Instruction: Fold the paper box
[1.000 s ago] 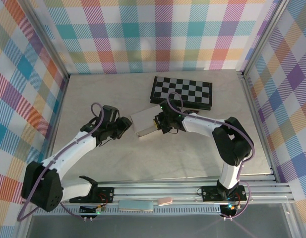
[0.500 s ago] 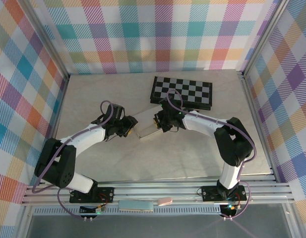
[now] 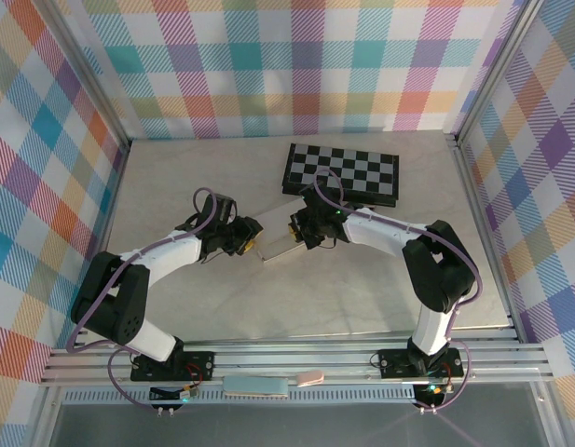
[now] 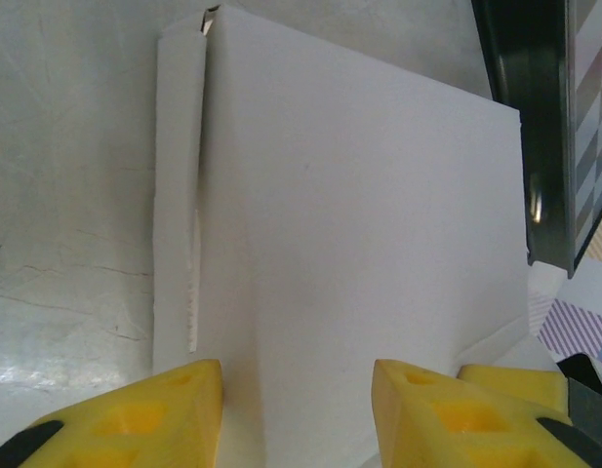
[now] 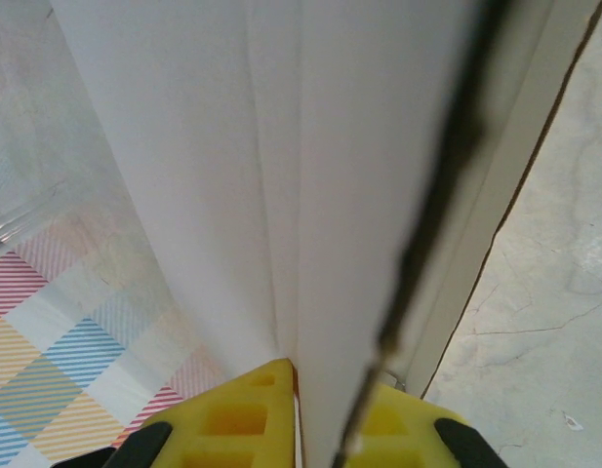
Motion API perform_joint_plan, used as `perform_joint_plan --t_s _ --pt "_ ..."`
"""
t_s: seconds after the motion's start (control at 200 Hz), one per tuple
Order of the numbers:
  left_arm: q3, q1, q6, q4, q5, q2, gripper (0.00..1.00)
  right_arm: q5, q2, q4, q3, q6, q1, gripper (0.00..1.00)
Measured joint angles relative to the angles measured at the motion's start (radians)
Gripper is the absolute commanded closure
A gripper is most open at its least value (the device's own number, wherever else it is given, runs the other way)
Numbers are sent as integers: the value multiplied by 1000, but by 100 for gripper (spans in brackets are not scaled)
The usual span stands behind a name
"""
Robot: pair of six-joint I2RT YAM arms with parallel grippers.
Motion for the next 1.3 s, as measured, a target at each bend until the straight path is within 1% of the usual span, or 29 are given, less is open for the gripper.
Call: perform_joint_plan --t_s 0.285,0.455,0.795,1.15,1.215,1.3 --pt "1 -4 -1 2 8 13 59 -3 0 0 0 0 -1 92" --pt "1 -8 -13 5 8 15 62 -4 0 2 0 1 -2 93" --pt "1 -8 -23 9 7 29 74 -6 0 1 0 2 -8 93" --pt "-15 -11 -23 40 9 39 80 -6 0 8 -14 8 -8 95" --pt "-19 -13 -23 51 9 41 83 -6 0 7 -15 8 -9 95" --pt "-22 -13 -23 60 11 42 85 -7 0 8 -17 8 -11 95"
